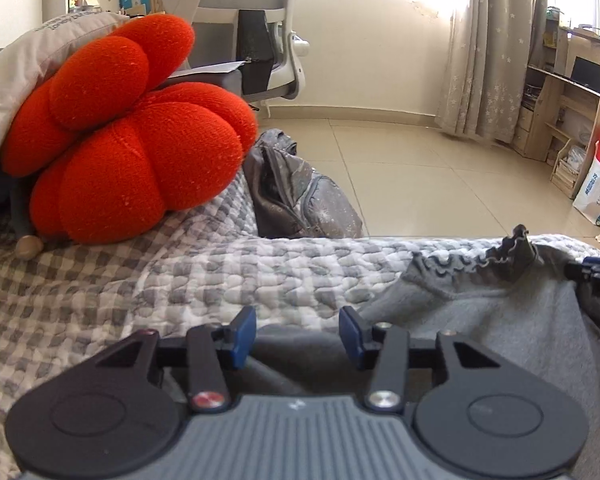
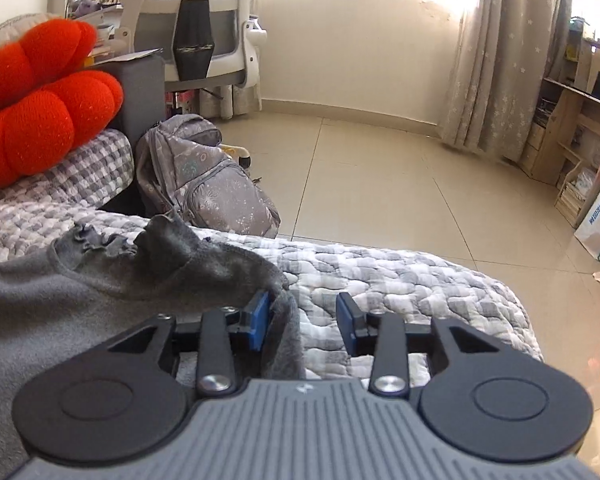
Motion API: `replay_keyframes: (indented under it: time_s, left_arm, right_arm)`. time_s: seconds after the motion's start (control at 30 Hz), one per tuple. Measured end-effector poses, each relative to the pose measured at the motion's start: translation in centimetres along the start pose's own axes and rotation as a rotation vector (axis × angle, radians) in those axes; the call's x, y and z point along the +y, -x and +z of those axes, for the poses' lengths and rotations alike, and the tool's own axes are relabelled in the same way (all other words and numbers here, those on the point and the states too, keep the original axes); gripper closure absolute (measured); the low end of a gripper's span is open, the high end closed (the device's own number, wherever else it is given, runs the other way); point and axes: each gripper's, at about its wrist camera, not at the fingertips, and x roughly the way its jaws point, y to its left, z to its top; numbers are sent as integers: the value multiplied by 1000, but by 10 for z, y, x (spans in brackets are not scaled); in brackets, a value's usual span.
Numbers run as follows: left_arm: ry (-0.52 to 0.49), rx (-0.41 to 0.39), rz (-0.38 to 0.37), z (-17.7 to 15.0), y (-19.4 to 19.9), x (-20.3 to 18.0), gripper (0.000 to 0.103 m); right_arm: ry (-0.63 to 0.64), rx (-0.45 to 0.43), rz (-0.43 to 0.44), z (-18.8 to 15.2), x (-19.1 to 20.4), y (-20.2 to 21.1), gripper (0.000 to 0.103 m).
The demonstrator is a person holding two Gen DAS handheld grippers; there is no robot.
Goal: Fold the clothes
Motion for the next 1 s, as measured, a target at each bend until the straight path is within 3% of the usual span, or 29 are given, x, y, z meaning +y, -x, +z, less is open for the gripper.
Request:
replay_keyframes:
  time_s: [0.1,0.27,0.37,0.43,0.53,0.6,0.63,0.73,0.87,0.93,1.0]
  left_arm:
    - [24,1,46,-25,31,27,37]
    - [148,27,19,-79,82,68,32]
    - [142,58,-8,-104,93,67,31]
    - [102,46,-7,-117,101,60,25]
    - [54,7,49,-129,114,54,15]
    - [72,4,92,-136,119,58,12]
    - [97,13,97,-140,119,62,10]
    - [174,61,83,-152,113,72,10]
    - [206,57,118,-157,106,73,11]
    - [230,46,134,-155,105,72,18]
    - [255,34,139,-152,106,73,34]
  right_arm:
    - [-38,-11,14,-2,-9,27,60]
    - [-176,-18,148,-39,-24,85,43]
    - [-248,1,207,-72,-23,108,39]
    - [-228,7,189,-94,-15,120,39]
    - [-152,-54,131,-114,-6,141,34]
    - [-138,-108,78,-128,-9,151,14]
    - [-166,-119,72,-132,-13,152,10]
    - [-298,-104,116,-136,-34,145,0]
    - [-345,-104,121,-136,-38,143,0]
    - [-344,-114,111,-138,-36,145,0]
    - [-350,-127,105,-141,-37,148,0]
